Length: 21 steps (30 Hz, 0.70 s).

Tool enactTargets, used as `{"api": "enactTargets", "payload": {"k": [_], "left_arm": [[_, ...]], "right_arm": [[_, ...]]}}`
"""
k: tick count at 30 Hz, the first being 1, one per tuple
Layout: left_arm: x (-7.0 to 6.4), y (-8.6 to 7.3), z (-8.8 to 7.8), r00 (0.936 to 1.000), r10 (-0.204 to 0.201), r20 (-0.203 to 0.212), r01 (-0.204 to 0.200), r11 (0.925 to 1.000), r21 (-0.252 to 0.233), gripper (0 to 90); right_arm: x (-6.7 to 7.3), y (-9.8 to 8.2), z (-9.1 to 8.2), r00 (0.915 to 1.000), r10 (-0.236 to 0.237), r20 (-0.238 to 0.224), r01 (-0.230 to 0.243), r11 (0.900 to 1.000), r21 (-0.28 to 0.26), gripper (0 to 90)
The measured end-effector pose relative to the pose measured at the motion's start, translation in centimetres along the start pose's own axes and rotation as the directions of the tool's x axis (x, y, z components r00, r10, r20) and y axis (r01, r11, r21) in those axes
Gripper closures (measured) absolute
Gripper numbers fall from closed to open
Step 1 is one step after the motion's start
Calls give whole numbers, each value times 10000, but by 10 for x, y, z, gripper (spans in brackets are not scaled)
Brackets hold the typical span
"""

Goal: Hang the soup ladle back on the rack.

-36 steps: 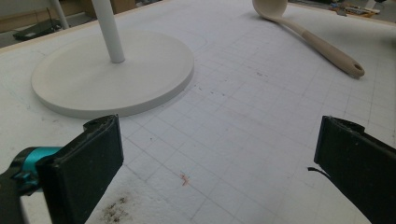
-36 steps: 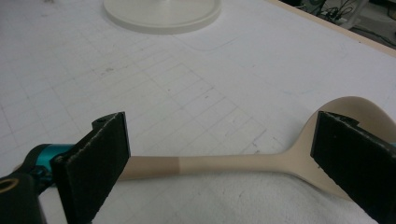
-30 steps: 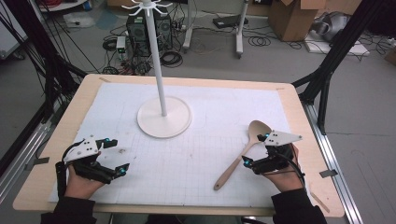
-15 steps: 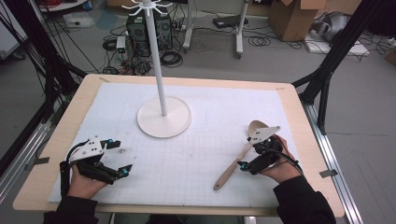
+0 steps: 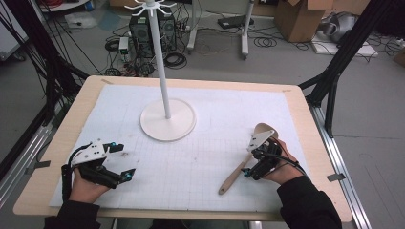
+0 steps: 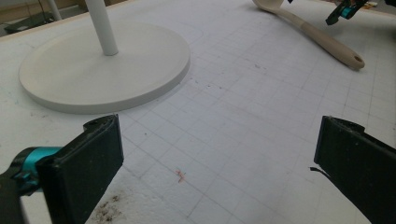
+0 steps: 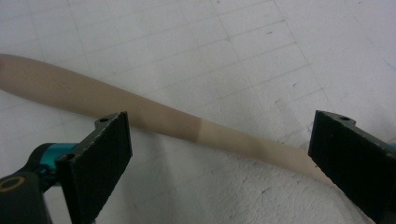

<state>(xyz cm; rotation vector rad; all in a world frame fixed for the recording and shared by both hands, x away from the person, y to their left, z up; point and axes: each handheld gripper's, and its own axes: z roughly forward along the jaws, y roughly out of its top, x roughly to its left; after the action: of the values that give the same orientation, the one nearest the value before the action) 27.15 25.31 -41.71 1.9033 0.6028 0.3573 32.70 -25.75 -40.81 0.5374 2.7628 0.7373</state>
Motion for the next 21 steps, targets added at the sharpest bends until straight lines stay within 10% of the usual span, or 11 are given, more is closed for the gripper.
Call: {"api": "enactTargets", "payload": {"k": [21], "left_arm": [[-1, -1, 3, 10000, 31, 68, -32, 9999, 118, 17]], "right_arm": [[-3, 2, 12, 9985, -377, -404, 390, 9987, 314, 87]]}}
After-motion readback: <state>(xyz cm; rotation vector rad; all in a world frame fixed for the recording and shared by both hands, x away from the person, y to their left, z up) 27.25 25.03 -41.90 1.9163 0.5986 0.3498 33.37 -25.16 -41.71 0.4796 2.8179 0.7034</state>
